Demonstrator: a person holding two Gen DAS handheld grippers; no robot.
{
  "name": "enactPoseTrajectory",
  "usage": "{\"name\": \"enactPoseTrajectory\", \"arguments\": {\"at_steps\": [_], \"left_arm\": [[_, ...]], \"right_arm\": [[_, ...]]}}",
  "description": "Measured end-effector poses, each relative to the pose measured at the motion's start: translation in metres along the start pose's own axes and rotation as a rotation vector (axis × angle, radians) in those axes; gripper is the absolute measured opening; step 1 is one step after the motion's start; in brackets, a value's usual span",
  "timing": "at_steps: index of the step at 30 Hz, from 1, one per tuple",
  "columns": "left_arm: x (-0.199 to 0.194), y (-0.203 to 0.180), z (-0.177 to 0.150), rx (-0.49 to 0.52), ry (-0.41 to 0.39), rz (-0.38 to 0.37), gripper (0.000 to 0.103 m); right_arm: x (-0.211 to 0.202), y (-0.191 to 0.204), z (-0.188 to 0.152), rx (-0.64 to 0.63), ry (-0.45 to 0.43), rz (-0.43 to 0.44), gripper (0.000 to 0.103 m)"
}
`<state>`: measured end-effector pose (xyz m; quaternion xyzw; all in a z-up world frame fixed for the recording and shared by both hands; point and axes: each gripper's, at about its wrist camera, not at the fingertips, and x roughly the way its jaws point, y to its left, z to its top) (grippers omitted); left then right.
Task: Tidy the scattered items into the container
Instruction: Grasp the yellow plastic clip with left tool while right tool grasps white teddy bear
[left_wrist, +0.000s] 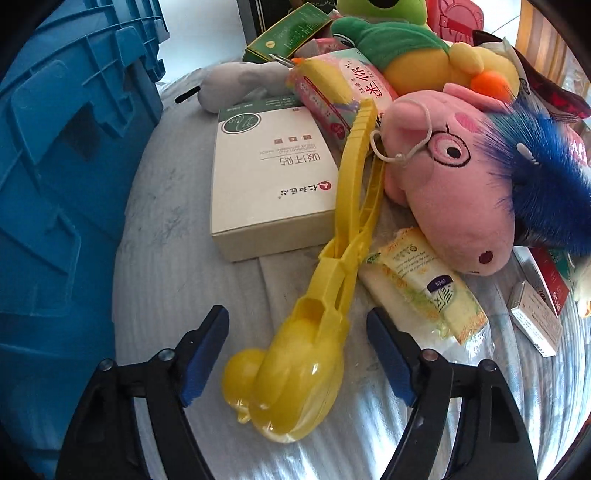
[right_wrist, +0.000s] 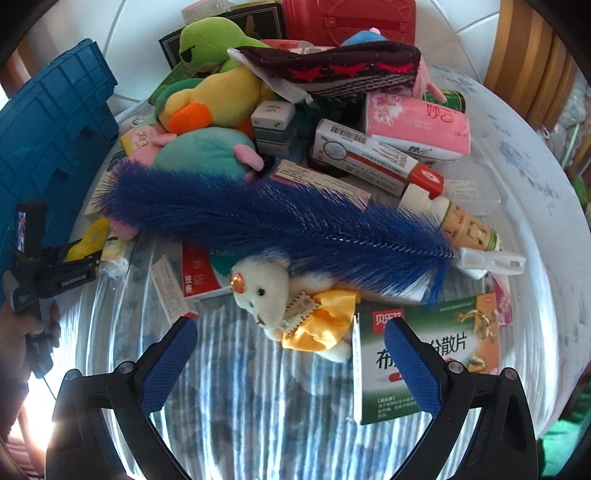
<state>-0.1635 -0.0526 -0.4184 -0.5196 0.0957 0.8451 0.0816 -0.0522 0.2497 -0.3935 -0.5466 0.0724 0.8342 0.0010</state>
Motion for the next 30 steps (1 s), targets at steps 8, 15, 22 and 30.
{"name": "enactPoseTrajectory", "arguments": {"at_steps": [8, 15, 22, 30], "left_arm": [[-0.005, -0.010, -0.009, -0.005, -0.028, -0.117, 0.031], [-0.034, -0.025, -0.020, -0.038, -0.072, -0.145, 0.028], [-0.055, -0.025, -0.013, -0.029, -0.094, -0.149, 0.028], [-0.064, -0.023, -0.010, -0.034, -0.097, -0.147, 0.028]], "right_arm": [[0.030, -0.017, -0.011, -0.026, 0.014, -0.013, 0.103], [0.039, -0.016, -0.012, -0.101, -0.028, -0.061, 0.103], [0.051, 0.006, -0.016, -0.249, -0.067, -0.060, 0.103], [0.057, 0.021, -0.032, -0.293, -0.063, -0.036, 0.065]]}}
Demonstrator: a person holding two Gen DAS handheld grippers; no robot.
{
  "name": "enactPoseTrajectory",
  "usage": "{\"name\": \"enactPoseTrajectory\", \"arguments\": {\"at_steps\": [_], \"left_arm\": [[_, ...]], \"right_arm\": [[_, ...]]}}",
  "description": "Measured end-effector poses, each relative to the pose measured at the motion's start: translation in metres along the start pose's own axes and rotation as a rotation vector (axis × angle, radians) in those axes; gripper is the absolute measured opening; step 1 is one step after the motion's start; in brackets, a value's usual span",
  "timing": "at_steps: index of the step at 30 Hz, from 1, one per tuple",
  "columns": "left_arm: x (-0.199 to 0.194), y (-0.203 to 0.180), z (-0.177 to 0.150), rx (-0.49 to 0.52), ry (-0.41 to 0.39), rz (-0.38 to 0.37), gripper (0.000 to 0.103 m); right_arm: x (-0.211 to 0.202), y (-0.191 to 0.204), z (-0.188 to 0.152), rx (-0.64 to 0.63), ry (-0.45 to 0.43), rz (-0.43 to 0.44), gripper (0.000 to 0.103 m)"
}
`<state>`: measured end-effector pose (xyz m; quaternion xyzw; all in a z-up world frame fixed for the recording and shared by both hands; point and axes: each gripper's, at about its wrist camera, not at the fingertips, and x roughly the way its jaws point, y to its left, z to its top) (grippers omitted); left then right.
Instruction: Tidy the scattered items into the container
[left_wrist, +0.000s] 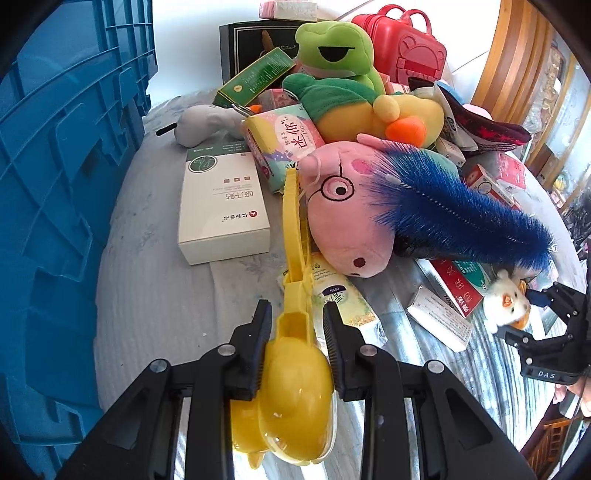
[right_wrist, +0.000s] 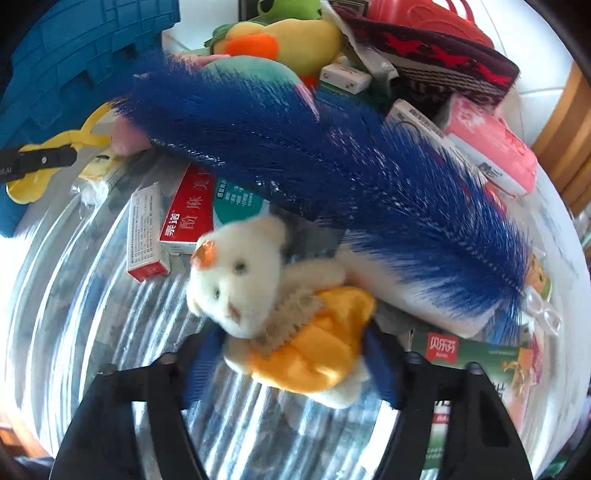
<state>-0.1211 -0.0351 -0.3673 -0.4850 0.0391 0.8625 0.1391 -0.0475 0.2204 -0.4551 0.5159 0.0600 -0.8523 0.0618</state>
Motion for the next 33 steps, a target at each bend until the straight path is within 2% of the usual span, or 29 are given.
{"name": "enactPoseTrajectory", "arguments": {"at_steps": [6, 12, 22, 33], "left_arm": [[-0.002, 0.002, -0.002, -0.011, 0.005, 0.001, 0.028], [-0.012, 0.001, -0.002, -0.015, -0.006, 0.006, 0.028], [-0.039, -0.004, -0.002, -0.017, -0.014, 0.018, 0.028], [-0.095, -0.019, 0.008, 0.001, -0.060, 0.005, 0.028]], "right_arm": [[-0.005, -0.001, -0.002, 0.019, -0.007, 0.051, 0.052], [-0.016, 0.002, -0.002, 0.034, -0.002, 0.084, 0.045], [-0.051, 0.006, 0.005, 0.074, -0.008, 0.106, 0.041], [-0.122, 0.009, 0.024, 0.113, -0.073, 0.108, 0.041]]}}
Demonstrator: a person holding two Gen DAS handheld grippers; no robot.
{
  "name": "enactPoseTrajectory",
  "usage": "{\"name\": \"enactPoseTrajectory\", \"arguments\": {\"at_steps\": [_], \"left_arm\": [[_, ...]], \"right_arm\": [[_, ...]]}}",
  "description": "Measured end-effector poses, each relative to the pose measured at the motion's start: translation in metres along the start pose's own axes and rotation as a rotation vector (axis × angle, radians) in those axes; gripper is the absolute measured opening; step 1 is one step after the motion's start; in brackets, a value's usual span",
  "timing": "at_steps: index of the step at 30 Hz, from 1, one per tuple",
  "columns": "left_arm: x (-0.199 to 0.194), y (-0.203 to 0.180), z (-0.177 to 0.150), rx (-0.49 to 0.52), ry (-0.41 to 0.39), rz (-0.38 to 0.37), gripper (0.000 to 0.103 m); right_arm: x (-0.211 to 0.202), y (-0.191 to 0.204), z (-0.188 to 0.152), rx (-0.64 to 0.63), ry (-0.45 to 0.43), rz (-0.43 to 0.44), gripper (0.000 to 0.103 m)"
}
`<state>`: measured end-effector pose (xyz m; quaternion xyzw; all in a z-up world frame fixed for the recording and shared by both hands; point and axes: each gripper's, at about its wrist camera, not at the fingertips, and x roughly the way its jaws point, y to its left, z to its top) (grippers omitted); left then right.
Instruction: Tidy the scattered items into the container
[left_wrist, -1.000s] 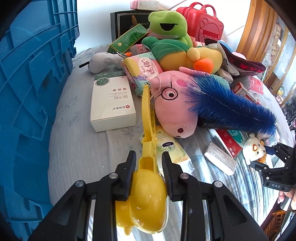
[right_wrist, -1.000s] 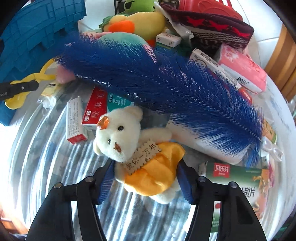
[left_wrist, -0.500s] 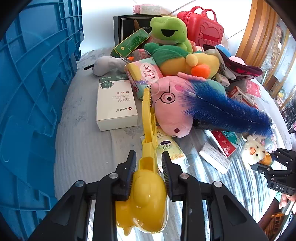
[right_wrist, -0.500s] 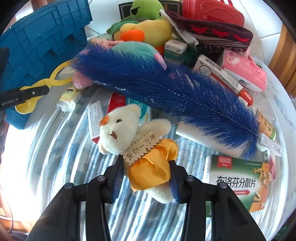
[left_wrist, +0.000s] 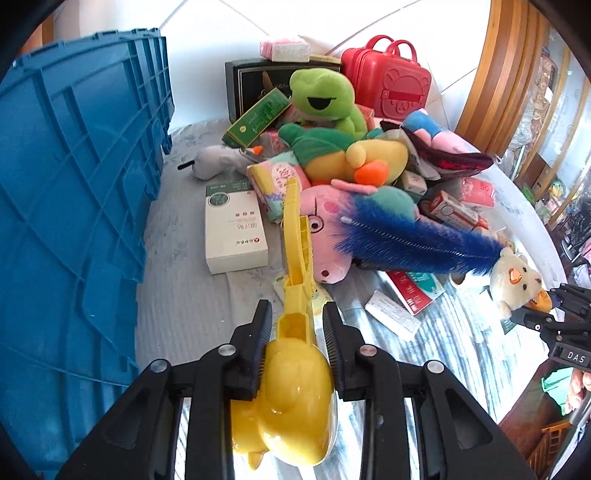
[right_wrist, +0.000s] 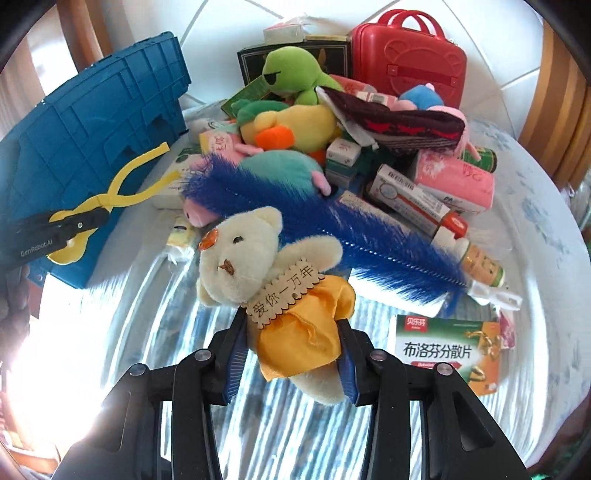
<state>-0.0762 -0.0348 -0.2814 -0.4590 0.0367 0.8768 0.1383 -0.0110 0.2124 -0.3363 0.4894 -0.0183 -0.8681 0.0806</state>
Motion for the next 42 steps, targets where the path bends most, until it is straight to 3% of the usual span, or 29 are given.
{"name": "enactPoseTrajectory", "arguments": {"at_steps": [25, 34, 42], "left_arm": [[-0.158, -0.077, 0.106, 0.193, -0.255, -0.124, 0.028], [-0.200, -0.081, 0.123, 0.232, -0.317, -0.133, 0.028], [-0.222, -0.062, 0.128, 0.232, -0.342, -0.128, 0.028]], "right_arm": [[-0.179, -0.022, 0.060, 0.155, -0.242, -0.090, 0.041], [-0.216, -0.018, 0.078, 0.174, -0.300, -0.105, 0.041], [-0.240, 0.006, 0.098, 0.149, -0.341, -0.109, 0.041]]}}
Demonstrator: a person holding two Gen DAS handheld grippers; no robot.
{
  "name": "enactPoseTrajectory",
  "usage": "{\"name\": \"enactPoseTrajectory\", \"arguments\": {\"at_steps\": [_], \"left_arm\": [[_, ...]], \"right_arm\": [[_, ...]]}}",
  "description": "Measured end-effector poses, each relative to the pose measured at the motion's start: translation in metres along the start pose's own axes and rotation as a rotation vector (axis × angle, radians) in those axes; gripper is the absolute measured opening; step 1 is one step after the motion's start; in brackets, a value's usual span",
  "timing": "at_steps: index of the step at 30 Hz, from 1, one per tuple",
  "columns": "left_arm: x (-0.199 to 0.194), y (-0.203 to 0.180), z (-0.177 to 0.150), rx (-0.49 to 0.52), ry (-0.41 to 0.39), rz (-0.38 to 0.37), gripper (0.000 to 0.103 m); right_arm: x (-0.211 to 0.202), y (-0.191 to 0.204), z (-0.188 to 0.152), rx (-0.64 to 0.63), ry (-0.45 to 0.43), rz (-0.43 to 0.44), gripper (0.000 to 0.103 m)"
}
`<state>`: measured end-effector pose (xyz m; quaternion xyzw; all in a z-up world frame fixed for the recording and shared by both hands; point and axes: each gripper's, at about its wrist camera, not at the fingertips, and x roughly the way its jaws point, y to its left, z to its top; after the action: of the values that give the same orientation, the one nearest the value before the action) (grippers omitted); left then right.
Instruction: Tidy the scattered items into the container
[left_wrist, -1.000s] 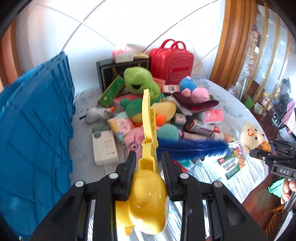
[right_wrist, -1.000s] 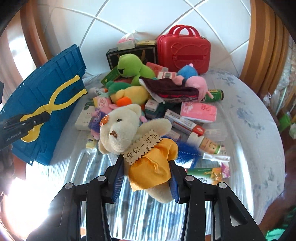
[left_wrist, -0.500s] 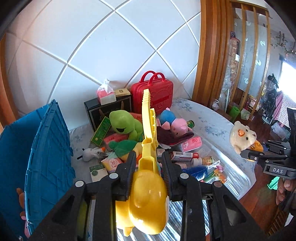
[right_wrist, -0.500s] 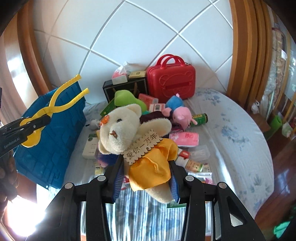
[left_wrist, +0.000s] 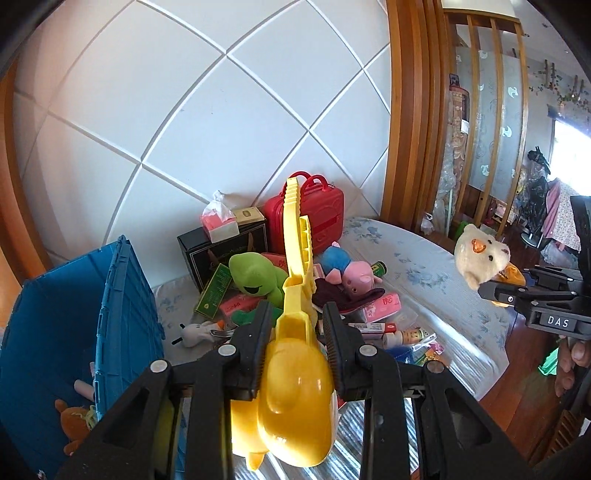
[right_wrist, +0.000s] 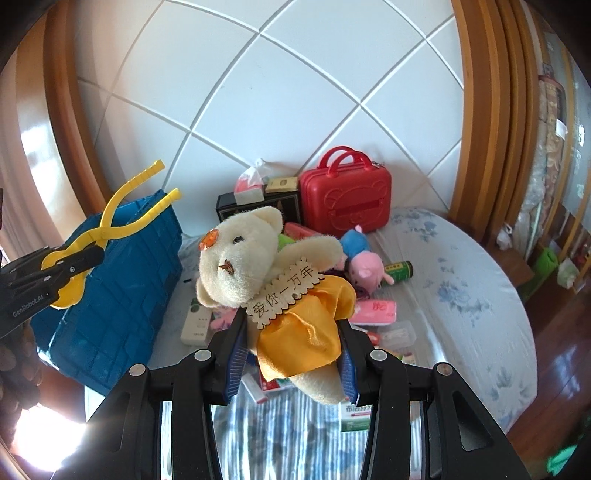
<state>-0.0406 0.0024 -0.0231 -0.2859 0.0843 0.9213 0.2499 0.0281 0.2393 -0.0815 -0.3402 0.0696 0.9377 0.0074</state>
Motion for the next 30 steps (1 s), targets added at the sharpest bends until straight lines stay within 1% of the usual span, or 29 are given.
{"name": "enactPoseTrajectory", "arguments": {"at_steps": [7, 12, 23, 30], "left_arm": [[-0.020, 0.026, 0.001, -0.009, -0.022, 0.009, 0.028], [-0.033, 0.049, -0.002, -0.019, -0.034, 0.014, 0.028], [-0.051, 0.110, -0.011, -0.042, -0.043, 0.042, 0.028], [-0.062, 0.148, -0.018, -0.057, -0.048, 0.056, 0.028]], "right_arm": [[-0.007, 0.033, 0.014, -0.029, -0.020, 0.006, 0.041], [-0.006, 0.065, 0.021, -0.056, -0.029, 0.021, 0.041], [0.008, 0.138, 0.035, -0.111, -0.046, 0.061, 0.041], [0.020, 0.178, 0.042, -0.139, -0.044, 0.076, 0.041]]}}
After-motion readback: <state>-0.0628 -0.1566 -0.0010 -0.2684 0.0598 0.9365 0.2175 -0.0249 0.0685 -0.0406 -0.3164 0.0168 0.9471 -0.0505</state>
